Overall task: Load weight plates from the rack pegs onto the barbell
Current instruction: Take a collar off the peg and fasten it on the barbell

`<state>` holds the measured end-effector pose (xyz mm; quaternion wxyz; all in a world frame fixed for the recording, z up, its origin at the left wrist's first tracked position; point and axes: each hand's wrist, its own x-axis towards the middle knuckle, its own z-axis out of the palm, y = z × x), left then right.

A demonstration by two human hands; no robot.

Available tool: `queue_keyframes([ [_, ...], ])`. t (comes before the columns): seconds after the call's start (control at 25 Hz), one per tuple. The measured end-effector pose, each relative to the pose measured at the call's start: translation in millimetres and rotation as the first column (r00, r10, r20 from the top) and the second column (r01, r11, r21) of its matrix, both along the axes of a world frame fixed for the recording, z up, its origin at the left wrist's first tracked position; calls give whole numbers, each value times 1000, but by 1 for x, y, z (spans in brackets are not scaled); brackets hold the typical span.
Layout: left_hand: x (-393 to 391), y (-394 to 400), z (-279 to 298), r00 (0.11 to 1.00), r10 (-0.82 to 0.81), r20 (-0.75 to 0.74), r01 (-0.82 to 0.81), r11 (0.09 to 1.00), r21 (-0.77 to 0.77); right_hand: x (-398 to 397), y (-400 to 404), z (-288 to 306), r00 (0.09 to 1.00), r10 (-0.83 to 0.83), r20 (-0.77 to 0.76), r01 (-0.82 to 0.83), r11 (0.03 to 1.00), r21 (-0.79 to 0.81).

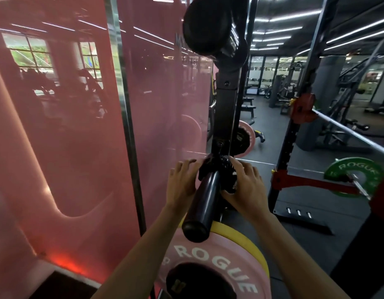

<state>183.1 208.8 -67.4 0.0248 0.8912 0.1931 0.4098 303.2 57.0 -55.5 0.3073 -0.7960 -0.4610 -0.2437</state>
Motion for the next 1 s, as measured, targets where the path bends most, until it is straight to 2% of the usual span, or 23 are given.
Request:
queue_keyframes([
  [0.4,-64,-30,1,990,-132,51,130,991,31,-72,-30,-3,1000,-2,21,1,999,46],
  [0.56,-107,-53,2,994,-101,48,99,994,43,-121,-54,0,999,-38,35,37,999,37],
  [0.8,-168,-89,-3,986,-145,82,142,989,42,-191,-102,3,995,-77,59,76,997,21],
  [1.0,-194,-126,3,982,-173,75,170,984,47,-218,-138,12,988,-134,77,135,991,-2],
])
